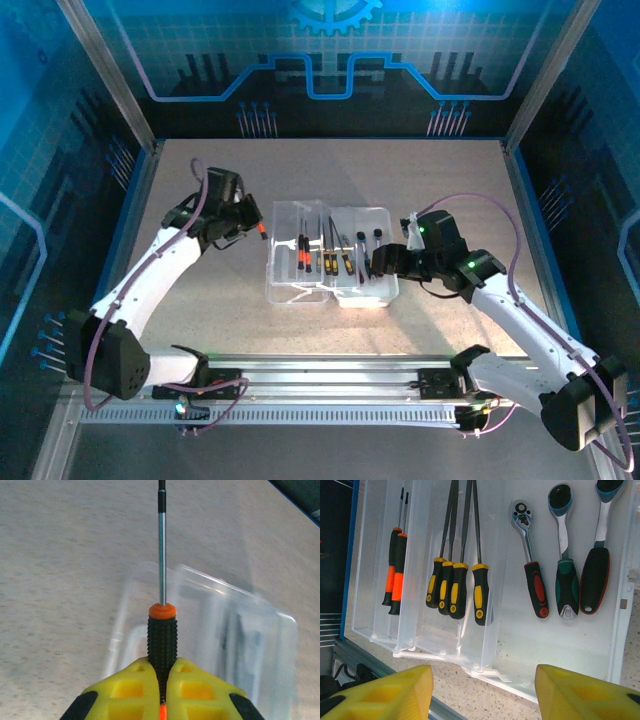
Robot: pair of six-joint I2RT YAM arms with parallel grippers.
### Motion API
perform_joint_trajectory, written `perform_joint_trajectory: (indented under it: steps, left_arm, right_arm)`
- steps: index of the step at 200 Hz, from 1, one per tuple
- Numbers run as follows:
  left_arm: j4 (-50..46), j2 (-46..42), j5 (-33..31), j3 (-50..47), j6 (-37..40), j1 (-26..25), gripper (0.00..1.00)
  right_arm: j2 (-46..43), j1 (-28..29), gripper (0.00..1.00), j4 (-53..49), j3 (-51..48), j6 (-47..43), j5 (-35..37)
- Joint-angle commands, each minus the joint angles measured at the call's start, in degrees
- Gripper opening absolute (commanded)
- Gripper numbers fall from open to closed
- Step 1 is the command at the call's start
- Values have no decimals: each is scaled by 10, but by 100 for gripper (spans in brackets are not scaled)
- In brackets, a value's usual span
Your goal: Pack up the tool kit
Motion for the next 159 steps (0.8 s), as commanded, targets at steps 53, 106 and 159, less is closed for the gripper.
perform_joint_trajectory:
  steps: [53, 106, 159]
  left_arm:
    - [-37, 104, 29, 89, 42, -157, 7]
    - [-34, 168, 28, 110, 57, -200, 7]
    - [-17, 166, 17, 76, 47, -202, 7]
  right_arm:
    - [13, -6, 57, 11, 5, 20, 2]
    - [12, -6, 56, -5, 11, 15, 7]
    - [14, -6, 57, -4, 12, 15, 10]
